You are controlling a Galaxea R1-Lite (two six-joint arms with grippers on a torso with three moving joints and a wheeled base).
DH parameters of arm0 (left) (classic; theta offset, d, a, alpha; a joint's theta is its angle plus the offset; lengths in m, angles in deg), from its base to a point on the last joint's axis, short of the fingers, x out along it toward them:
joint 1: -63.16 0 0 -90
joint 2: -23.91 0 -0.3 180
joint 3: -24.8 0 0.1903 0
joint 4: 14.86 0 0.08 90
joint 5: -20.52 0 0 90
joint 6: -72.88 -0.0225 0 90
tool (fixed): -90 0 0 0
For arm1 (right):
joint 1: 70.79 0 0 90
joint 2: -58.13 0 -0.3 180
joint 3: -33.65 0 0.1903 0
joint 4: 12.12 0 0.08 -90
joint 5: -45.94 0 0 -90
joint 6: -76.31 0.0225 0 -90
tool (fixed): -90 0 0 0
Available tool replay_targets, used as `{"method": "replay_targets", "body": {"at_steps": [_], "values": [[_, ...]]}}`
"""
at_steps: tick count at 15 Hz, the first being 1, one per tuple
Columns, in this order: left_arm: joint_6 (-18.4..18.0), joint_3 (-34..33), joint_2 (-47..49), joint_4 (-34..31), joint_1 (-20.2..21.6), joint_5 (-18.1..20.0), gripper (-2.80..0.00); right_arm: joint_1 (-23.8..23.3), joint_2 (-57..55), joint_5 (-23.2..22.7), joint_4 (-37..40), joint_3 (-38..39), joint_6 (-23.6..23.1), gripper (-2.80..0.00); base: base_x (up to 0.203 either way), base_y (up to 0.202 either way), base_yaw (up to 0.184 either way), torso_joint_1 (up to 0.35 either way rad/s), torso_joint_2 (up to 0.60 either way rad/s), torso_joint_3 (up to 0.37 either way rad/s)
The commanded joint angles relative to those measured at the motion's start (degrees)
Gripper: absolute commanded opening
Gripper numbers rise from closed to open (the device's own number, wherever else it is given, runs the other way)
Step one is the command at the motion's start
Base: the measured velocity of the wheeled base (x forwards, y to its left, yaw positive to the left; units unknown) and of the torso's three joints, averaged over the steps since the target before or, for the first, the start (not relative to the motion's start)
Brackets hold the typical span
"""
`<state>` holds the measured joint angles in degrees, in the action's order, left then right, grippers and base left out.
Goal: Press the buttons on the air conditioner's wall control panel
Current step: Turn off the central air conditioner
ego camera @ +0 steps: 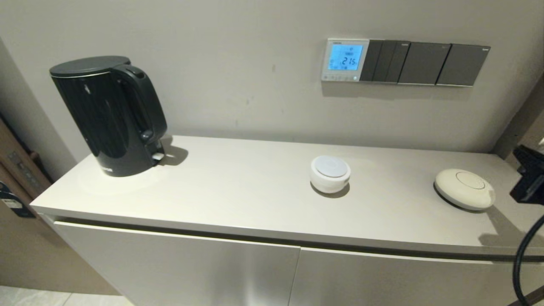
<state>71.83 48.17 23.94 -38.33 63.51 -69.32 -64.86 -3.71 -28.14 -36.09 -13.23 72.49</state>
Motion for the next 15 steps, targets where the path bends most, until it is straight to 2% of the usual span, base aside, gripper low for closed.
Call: {"method": "replay_targets", "body": {"at_steps": [1,4,6,8,12,15], "values": [[-0.01,0.00,-0.02,0.01,0.09,0.02,-2.80,-0.03,8.73,-0.07,6.47,3.26,-0.04,-2.80,0.000,0.000,0.000,0.000,0.00,0.000],[-0.01,0.00,0.06,0.01,0.01,0.01,-2.80,-0.21,16.01,-1.86,19.77,3.31,0.01,-2.80,0.000,0.000,0.000,0.000,0.00,0.000],[-0.01,0.00,0.06,0.01,0.08,0.02,-2.80,-0.29,18.54,-2.43,24.22,4.08,1.95,-2.80,0.000,0.000,0.000,0.000,0.00,0.000],[-0.01,0.00,-0.02,0.01,0.02,0.02,-2.80,-0.30,20.61,-2.47,24.39,7.03,4.13,-2.80,0.000,0.000,0.000,0.000,0.00,0.000],[-0.01,0.00,0.06,0.01,0.09,0.02,-2.80,-0.35,26.55,-1.84,24.50,13.76,4.46,-2.80,0.000,0.000,0.000,0.000,0.00,0.000],[-0.01,0.00,0.01,0.01,0.05,0.02,-2.80,-0.33,28.78,5.43,25.17,16.34,4.36,-2.80,0.000,0.000,0.000,0.000,0.00,0.000]]}}
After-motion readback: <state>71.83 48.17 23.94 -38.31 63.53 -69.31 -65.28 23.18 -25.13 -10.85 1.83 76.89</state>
